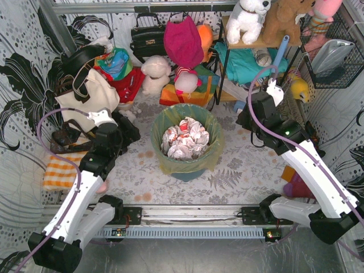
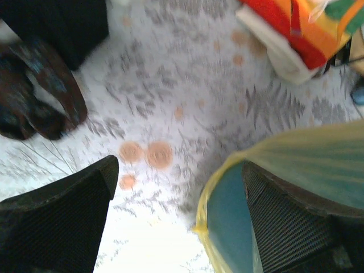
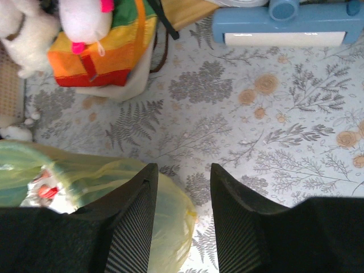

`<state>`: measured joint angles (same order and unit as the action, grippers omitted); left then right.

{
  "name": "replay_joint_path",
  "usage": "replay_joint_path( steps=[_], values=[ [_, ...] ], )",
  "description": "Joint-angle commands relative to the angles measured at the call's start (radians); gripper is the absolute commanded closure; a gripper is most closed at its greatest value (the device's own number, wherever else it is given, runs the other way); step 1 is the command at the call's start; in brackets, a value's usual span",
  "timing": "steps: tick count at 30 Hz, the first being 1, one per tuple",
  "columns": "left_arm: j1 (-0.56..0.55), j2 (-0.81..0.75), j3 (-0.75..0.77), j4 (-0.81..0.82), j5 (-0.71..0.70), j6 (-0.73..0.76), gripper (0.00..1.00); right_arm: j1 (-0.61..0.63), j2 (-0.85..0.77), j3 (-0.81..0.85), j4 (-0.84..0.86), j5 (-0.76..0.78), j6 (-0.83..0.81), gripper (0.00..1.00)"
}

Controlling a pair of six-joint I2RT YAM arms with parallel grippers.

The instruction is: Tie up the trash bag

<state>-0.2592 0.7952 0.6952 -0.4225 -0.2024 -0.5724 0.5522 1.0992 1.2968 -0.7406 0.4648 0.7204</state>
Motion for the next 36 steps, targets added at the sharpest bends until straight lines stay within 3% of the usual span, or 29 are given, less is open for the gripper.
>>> replay_joint_path(
  steps=[1,7,14,26,36],
  values=[
    [0.001,-0.042,-0.097,-0.006,0.211,-0.133,0.03,-0.065,-0.051,-0.099,0.124,-0.092,-0.031,0.64],
    [0.0,-0.074,-0.281,0.128,0.434,-0.245,0.06,-0.098,-0.072,-0.204,0.152,-0.158,-0.002,0.68],
    [0.0,-0.08,-0.441,0.309,0.565,-0.38,0.16,-0.102,-0.062,-0.236,0.16,-0.191,0.014,0.69],
    [0.0,-0.063,-0.598,0.532,0.582,-0.63,0.34,-0.103,-0.06,-0.231,0.167,-0.201,0.02,0.73],
    [-0.002,0.037,-0.64,0.699,0.591,-0.717,0.44,-0.103,-0.07,-0.238,0.172,-0.2,0.032,0.75]
  ],
)
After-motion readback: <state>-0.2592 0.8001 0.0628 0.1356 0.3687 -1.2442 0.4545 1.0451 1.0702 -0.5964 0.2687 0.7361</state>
